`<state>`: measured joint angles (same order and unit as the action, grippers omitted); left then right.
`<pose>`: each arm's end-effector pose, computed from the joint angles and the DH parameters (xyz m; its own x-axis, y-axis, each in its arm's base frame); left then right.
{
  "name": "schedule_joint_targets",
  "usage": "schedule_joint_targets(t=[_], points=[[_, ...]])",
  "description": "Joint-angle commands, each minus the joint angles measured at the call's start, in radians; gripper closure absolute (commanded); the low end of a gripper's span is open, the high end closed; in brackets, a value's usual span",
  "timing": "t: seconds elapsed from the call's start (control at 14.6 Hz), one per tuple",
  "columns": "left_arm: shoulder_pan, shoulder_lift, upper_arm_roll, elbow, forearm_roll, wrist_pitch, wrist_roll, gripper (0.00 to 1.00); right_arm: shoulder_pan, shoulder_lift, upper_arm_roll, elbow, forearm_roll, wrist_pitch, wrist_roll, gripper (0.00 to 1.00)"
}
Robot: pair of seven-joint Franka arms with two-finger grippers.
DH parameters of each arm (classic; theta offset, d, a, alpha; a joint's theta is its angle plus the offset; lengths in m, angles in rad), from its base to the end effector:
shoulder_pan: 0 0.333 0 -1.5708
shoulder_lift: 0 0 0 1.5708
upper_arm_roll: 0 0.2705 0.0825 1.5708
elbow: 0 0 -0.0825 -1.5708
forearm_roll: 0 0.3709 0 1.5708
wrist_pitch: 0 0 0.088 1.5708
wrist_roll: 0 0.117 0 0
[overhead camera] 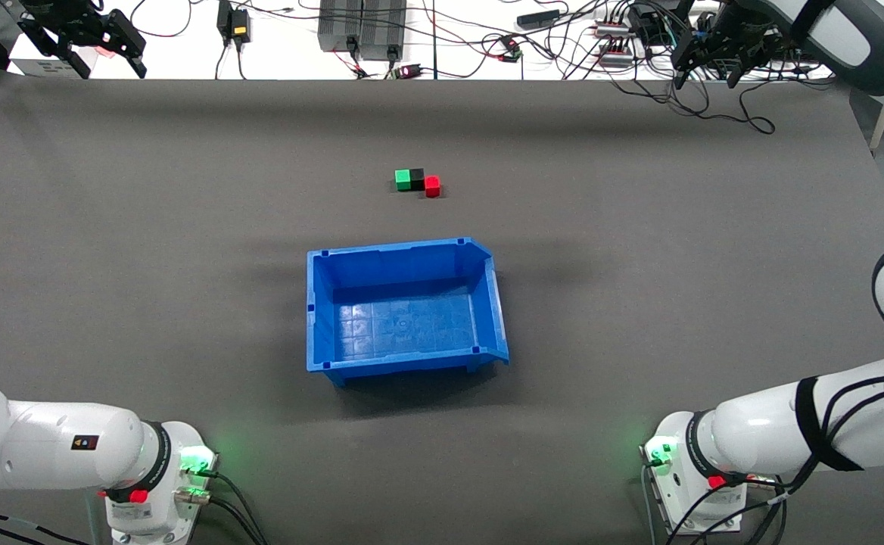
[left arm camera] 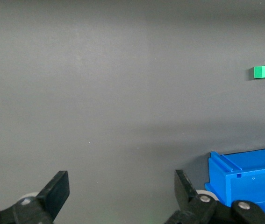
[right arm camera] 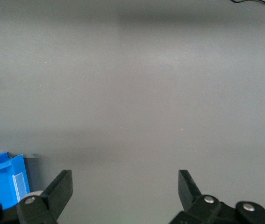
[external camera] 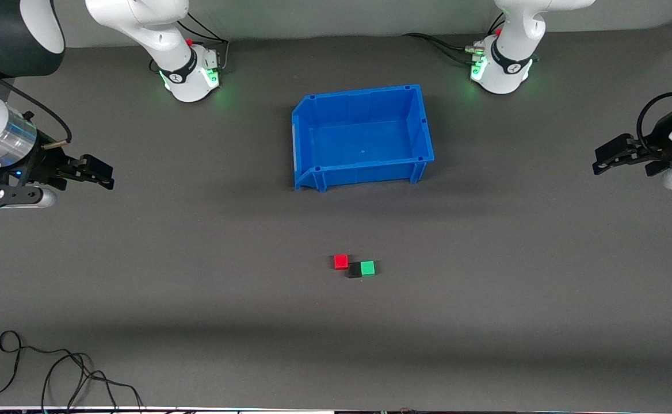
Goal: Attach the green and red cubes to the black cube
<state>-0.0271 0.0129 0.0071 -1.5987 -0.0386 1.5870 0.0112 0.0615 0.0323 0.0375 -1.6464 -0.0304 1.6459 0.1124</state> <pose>0.5448 -0.0154 0.5507 0.9992 -0.0306 -0.0242 -0.0296 -0.9988 0.0387 0.5506 0.0511 0.5230 0.9995 -0.0111 -0.0293 -0.0101 -0.9994 0.0325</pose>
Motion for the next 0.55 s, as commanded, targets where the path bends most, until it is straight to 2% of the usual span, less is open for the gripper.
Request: schedule_joint_targets(t=[0.0, 0.48], points=[[-0.005, -0.022, -0.004, -0.009, 0.051, -0.028, 0.013, 0.00, 0.001, -0.015, -0.001, -0.021, -0.002, 0.017, -0.014, 0.00], [-0.013, -0.021, -0.004, -0.009, 0.065, -0.050, 0.015, 0.00, 0.001, -0.015, -0.001, -0.021, -0.002, 0.017, -0.010, 0.00]])
